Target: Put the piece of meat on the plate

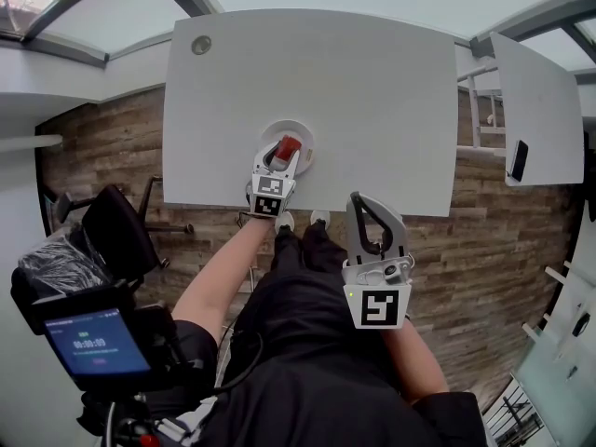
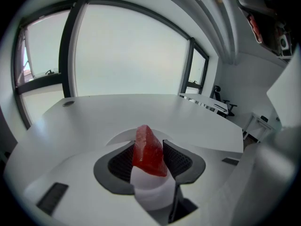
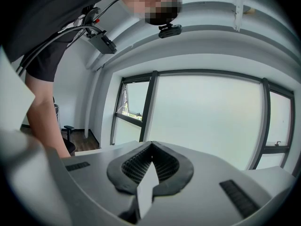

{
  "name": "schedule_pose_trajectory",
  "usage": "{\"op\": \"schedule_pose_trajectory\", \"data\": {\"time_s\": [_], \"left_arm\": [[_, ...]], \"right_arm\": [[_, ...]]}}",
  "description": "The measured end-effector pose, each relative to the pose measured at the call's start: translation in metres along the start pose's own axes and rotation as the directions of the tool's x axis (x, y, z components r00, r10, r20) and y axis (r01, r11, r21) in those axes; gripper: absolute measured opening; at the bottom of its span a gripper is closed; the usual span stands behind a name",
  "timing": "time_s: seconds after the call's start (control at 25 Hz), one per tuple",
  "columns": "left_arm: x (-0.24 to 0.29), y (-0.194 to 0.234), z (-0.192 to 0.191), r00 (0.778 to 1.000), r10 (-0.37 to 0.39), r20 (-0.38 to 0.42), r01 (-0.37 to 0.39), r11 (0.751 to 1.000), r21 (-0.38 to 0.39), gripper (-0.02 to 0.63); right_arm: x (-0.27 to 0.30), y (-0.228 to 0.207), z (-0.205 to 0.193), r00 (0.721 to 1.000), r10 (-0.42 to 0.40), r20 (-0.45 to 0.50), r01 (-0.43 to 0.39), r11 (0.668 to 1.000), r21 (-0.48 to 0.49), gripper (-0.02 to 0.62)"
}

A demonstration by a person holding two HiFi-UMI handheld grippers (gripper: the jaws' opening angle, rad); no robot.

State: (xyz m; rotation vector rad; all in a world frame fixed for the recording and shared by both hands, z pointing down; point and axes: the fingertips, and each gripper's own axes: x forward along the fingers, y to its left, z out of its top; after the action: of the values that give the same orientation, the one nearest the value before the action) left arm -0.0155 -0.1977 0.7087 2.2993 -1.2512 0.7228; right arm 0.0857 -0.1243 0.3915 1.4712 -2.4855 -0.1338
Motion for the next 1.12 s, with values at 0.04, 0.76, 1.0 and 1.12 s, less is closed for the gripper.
{"op": "schedule_pose_trajectory", "data": {"time_s": [0.04, 0.76, 1.0, 1.12], "left_arm": [[0.0, 0.001, 0.001, 1.0, 0.008, 0.005, -0.008, 1.0, -0.002, 0.169], [0.005, -0.004, 0.001, 1.0, 0.004, 0.025, -0.005, 0.999, 0.042, 0.209], [0.002, -0.009, 0.005, 1.0, -0.006, 0.03, 0.004, 0.999, 0.04, 0.209], [-0.003, -0.011, 0.017, 0.998, -0.007, 0.057, 0.005, 0.999, 0.033, 0.209]], "right_arm": [[0.0, -0.001, -0.002, 1.0, 0.002, -0.006, -0.002, 1.0, 0.004, 0.003], [-0.006, -0.007, 0.0, 1.0, -0.028, 0.007, 0.028, 0.999, 0.031, 0.003], [-0.004, -0.012, -0.005, 0.999, -0.032, 0.007, 0.032, 0.995, 0.092, 0.003], [-0.004, -0.013, -0.011, 1.0, -0.025, 0.001, 0.024, 0.992, 0.123, 0.003]]}}
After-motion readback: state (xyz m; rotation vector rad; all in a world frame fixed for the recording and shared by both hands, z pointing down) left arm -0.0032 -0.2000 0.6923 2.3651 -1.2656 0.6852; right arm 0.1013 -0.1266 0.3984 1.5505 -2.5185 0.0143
